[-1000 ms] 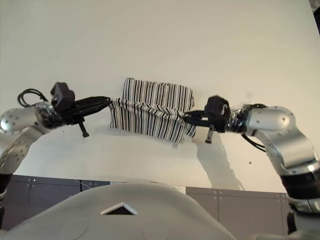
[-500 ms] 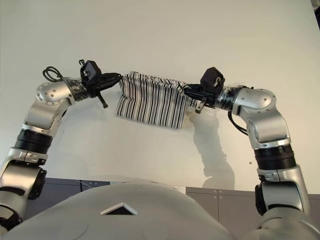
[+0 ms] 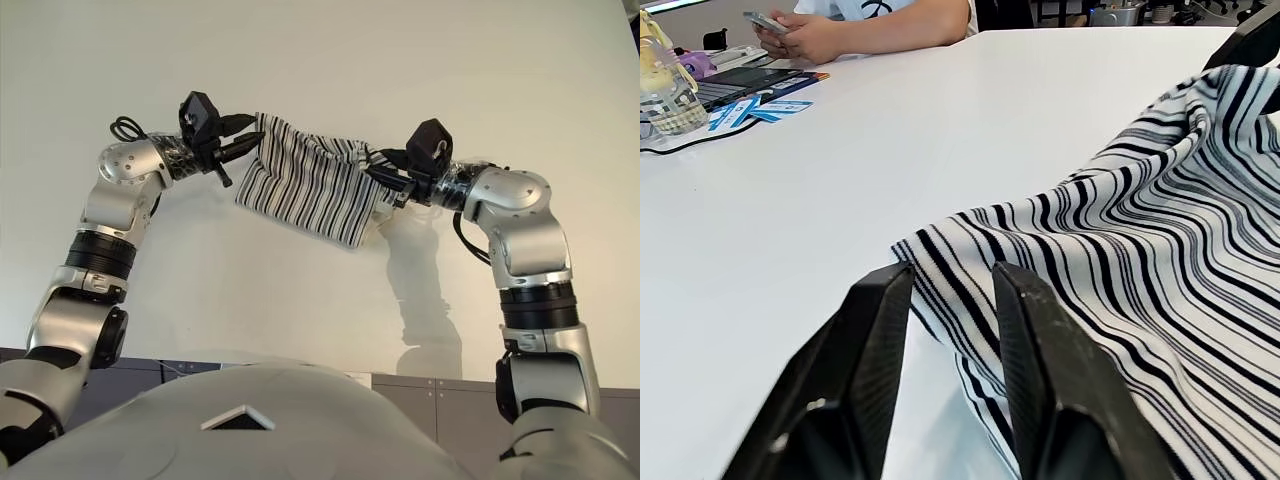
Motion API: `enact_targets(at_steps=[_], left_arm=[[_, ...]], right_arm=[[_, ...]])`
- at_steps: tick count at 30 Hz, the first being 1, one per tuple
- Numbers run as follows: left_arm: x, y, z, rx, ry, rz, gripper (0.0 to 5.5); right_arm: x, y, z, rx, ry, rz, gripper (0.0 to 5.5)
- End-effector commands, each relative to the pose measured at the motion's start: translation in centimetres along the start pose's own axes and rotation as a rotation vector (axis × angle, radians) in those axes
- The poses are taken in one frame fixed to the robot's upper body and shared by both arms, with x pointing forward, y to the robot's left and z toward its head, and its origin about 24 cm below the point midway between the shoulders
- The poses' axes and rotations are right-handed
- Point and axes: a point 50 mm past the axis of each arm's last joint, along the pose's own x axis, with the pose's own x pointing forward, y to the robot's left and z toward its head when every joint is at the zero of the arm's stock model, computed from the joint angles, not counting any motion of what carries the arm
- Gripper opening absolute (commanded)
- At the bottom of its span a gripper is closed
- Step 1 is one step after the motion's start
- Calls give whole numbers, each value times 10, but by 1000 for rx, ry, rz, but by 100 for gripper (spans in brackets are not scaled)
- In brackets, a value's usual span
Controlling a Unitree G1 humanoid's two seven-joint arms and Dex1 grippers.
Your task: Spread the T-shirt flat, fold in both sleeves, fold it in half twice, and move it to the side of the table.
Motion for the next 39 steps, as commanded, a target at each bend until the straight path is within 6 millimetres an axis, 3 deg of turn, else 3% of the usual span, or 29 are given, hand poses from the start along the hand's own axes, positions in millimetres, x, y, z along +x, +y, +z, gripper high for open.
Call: enact_targets(at_steps=[1, 2, 4, 7, 9, 11, 13, 16, 19, 21, 22, 24, 25, 27, 32, 36, 39], left_arm=[[-12, 30, 11, 20, -45, 199, 208], [-17, 37, 12, 7, -61, 259, 224], [-34, 47, 12, -32, -104, 392, 227], [-52, 49, 11, -118, -174, 537, 227], [-61, 43, 7, -211, -216, 658, 227], [-67, 37, 5, -301, -240, 759, 227], [-70, 31, 7, -392, -302, 838, 227], [-73, 23, 8, -513, -363, 923, 227], [-74, 19, 0, -559, -343, 958, 227], [-71, 16, -4, -564, -323, 963, 227], [-70, 16, -5, -561, -314, 969, 227], [-69, 15, -7, -553, -303, 991, 227], [-70, 15, -7, -551, -305, 1004, 227], [-72, 14, -8, -549, -311, 1025, 227], [-68, 16, -5, -541, -331, 1059, 227], [-71, 21, 7, -525, -390, 1111, 227], [-66, 13, 31, -523, -465, 1087, 227]], right_arm=[[-12, -25, -11, 7, 54, -224, 203], [-15, -31, -15, 27, 63, -291, 221], [-9, -24, -2, 87, -34, -273, 231], [9, 6, 33, 85, -195, -118, 231], [24, 38, 44, 60, -237, 37, 231], [39, 58, 37, 29, -195, 107, 231], [57, 63, 14, 42, -102, 53, 231], [77, 50, -18, 153, 21, -148, 231], [83, 35, -31, 402, 66, -276, 231], [75, 8, -48, 570, 142, -492, 231], [60, -16, -61, 623, 182, -694, 231], [1, -64, -90, 786, 216, -1210, 231], [-27, -77, -101, 861, 223, -1383, 231], [-50, -90, -104, 854, 223, -1449, 231], [-48, -107, -88, 617, 192, -1288, 231], [-32, -127, -19, 379, -177, -1150, 231], [18, -95, 28, 214, -341, -964, 231]])
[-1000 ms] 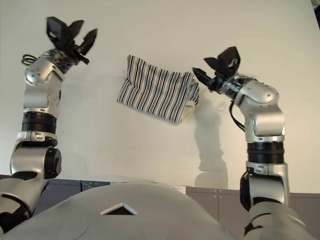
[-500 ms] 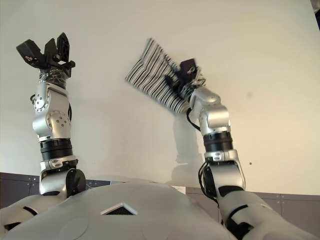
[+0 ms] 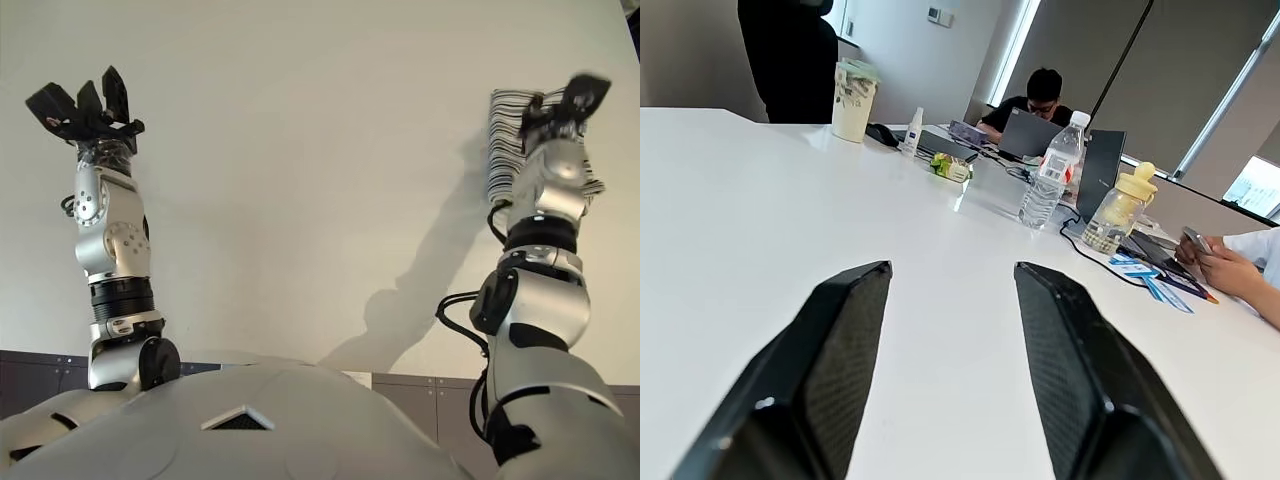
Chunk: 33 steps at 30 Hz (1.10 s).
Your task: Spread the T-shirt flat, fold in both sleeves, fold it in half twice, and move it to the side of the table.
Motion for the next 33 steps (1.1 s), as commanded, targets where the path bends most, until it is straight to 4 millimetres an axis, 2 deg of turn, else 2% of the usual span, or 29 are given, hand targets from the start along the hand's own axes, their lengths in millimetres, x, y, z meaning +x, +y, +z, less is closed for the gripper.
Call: enact_targets(at_steps=[1, 3, 4, 6, 8, 11, 16, 20, 22, 25, 28, 29, 33], left_arm=[[0, -40, 21, -59, -68, -77, 227], [6, -82, 32, -32, -91, -169, 227], [8, -96, 36, 5, -104, -187, 227], [11, -113, 39, 112, -135, -176, 227], [12, -120, 39, 207, -159, -166, 227], [16, -125, 39, 315, -205, -185, 280], [21, -140, 41, 352, -263, -216, 368], [23, -147, 35, 340, -251, -204, 423], [26, -149, 34, 354, -252, -207, 441], [27, -147, 34, 351, -255, -209, 441], [24, -146, 28, 333, -229, -211, 441], [24, -147, 27, 333, -225, -223, 423], [21, -148, 31, 326, -230, -247, 357]], right_arm=[[-17, 101, 28, -26, -216, 247, 231], [-39, 158, 40, -30, -303, 264, 231], [-50, 177, 50, -33, -355, 248, 231], [-68, 207, 72, -83, -482, 262, 231], [-79, 225, 87, -89, -550, 291, 231], [-76, 231, 92, -59, -538, 256, 235], [-80, 243, 84, 2, -471, 289, 235], [-81, 249, 90, -96, -548, 248, 235], [-78, 249, 89, -104, -521, 272, 248], [-80, 252, 91, -101, -534, 303, 296], [-80, 248, 89, -79, -525, 262, 352], [-78, 245, 90, -72, -534, 228, 376], [-81, 242, 90, -65, -553, 174, 380]])
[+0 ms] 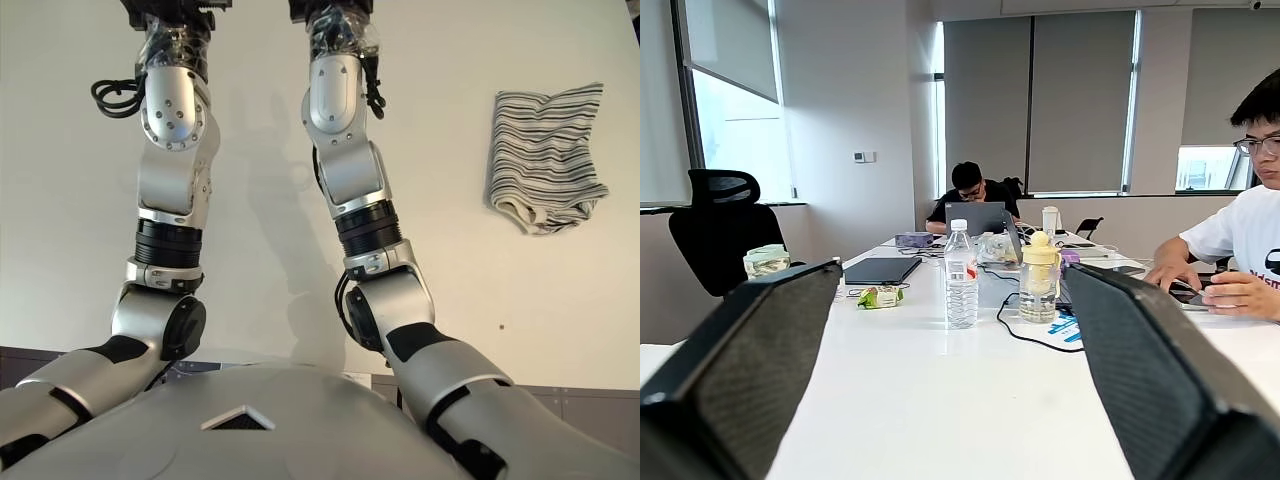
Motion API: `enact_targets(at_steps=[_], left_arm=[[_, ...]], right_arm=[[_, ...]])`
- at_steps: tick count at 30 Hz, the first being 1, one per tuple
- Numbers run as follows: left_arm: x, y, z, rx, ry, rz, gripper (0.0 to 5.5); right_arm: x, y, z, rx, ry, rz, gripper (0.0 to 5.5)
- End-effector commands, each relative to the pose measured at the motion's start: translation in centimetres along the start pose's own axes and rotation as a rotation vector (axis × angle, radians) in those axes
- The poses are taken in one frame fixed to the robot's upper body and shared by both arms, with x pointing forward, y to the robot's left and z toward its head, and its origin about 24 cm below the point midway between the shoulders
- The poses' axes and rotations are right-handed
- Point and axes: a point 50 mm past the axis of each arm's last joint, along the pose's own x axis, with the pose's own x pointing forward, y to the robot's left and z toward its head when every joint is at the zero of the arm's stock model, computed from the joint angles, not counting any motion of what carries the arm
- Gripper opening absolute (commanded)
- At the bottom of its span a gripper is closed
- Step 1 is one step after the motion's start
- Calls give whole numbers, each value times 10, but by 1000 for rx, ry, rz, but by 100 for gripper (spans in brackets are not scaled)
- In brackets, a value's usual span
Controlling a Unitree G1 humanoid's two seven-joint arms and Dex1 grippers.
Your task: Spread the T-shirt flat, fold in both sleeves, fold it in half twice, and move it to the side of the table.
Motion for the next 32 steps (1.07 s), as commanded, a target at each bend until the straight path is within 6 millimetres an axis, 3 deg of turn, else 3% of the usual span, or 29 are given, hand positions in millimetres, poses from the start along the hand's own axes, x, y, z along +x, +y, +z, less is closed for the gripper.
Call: enact_targets(at_steps=[1, 8, 14, 20, 24, 32], left_arm=[[-4, 2, 1, -18, 14, 8, 352], [-9, 3, 4, -31, 77, 7, 352], [-11, 6, 5, -18, 76, 20, 407], [-15, 11, 3, -66, 54, 214, 407], [-12, 7, 4, -37, 16, 188, 361], [-5, 13, 1, -55, 33, 215, 358]], right_arm=[[-6, 1, 4, 1, -15, -32, 380], [-31, -5, -4, -8, 40, -86, 380], [2, -7, 9, -36, -48, -67, 380], [-5, 23, 13, 8, -45, 138, 380], [-4, 15, 11, -33, -54, 133, 380], [14, 16, 21, -13, -87, 74, 380]])
